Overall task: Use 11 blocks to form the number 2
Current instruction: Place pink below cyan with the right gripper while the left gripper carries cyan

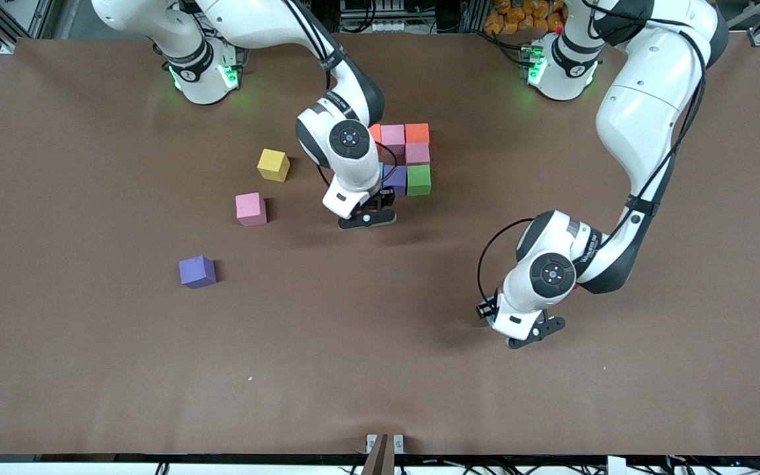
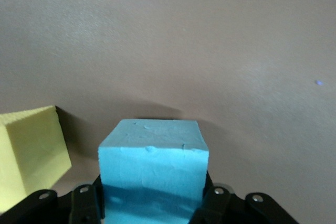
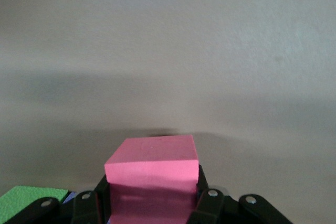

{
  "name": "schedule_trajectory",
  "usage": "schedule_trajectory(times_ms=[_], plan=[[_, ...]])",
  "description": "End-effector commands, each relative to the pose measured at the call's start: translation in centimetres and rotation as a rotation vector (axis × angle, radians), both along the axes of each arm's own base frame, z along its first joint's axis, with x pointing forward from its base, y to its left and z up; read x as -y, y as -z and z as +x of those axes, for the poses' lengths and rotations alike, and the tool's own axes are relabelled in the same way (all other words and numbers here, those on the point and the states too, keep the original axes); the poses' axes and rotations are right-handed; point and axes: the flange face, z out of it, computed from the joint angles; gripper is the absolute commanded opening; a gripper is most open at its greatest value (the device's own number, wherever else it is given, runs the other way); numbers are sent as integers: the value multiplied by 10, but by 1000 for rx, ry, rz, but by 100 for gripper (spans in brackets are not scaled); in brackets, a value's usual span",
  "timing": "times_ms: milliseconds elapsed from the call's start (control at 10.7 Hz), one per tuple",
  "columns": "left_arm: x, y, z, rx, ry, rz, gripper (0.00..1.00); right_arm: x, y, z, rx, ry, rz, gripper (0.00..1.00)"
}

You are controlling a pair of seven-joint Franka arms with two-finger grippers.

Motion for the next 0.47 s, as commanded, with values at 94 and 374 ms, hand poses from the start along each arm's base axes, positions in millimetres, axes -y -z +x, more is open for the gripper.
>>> schedule_trajectory(times_ms=[94, 374], plan=[[15, -11, -9, -9, 36, 20, 63, 0, 4, -9, -10, 140, -11, 27], [18, -9, -11, -10, 48, 31, 63, -2, 13, -20, -12, 136, -16, 28]])
